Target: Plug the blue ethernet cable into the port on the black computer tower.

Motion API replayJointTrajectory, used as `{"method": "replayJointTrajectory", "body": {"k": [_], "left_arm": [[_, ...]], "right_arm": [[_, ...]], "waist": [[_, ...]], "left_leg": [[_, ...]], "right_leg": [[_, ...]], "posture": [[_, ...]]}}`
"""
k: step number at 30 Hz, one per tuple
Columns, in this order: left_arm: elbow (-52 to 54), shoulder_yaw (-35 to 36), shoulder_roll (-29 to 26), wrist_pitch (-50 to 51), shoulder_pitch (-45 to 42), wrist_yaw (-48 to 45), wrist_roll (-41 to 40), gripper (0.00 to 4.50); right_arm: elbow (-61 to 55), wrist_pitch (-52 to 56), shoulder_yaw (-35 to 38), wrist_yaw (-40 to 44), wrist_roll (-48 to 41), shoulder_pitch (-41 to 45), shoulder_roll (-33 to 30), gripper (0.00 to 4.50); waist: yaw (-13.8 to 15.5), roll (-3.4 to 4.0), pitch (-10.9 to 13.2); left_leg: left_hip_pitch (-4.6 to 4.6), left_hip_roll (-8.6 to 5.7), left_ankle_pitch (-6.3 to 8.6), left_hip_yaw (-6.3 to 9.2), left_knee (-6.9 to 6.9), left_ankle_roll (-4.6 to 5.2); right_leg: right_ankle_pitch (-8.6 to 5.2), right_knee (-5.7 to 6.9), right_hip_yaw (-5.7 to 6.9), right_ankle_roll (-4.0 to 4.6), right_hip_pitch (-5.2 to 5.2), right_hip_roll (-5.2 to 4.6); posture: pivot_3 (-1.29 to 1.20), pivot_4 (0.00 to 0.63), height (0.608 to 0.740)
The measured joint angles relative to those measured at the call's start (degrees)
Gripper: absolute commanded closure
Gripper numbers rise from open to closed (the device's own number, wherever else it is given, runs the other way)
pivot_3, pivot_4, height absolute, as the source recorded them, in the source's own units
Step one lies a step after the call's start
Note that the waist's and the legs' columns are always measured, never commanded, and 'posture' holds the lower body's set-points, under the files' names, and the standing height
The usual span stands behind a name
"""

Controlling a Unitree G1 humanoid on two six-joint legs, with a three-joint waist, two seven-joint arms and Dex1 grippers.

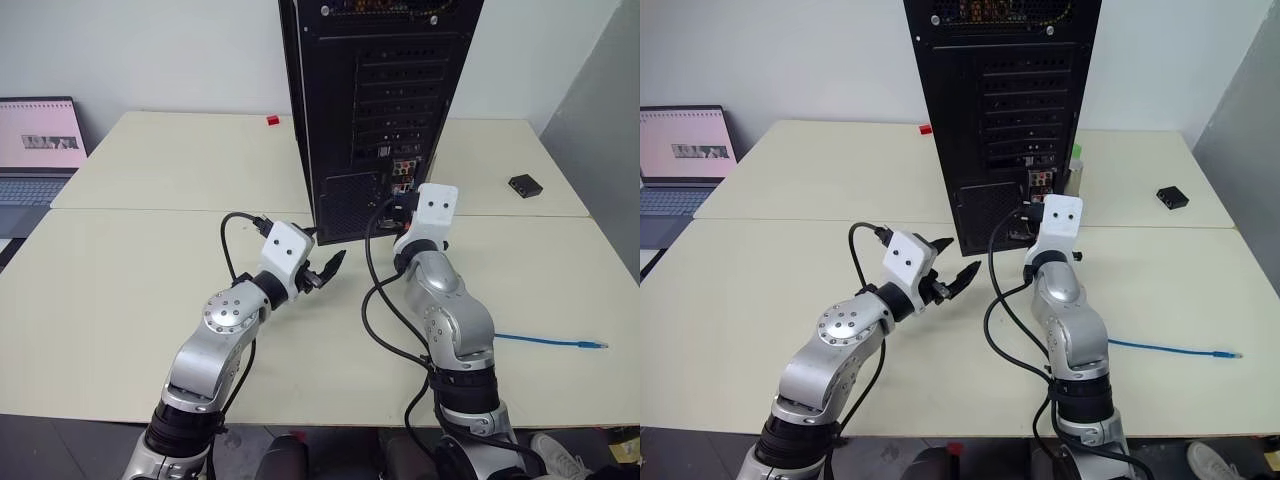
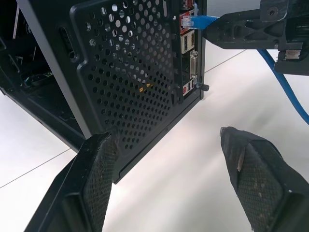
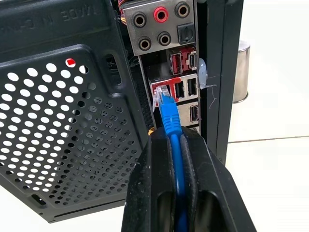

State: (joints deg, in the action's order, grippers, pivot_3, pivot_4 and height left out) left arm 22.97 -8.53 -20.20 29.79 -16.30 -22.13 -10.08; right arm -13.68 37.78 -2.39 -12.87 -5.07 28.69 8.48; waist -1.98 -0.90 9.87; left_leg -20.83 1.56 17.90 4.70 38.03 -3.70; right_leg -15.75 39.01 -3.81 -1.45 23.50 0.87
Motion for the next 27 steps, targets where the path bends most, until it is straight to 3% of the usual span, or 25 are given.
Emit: {"method": "replayJointTrajectory", "body": {"k": [27], "left_arm": [[-0.02, -0.01, 0.21, -0.15, -0.01, 0.03, 0.07, 0.98]], "right_arm": [[1.67, 0.0, -0.68, 1.66, 2.22, 0.21, -0.56, 4.5]], "waist": [[-0.01, 0.01, 0.0]], "left_leg": [[0.0, 0.0, 0.0, -0.01, -0.03, 0.0]], "right_leg": [[0.0, -0.01, -0.01, 0.0, 0.01, 0.0]], "posture": [[0.0, 0.15, 0.74]]}}
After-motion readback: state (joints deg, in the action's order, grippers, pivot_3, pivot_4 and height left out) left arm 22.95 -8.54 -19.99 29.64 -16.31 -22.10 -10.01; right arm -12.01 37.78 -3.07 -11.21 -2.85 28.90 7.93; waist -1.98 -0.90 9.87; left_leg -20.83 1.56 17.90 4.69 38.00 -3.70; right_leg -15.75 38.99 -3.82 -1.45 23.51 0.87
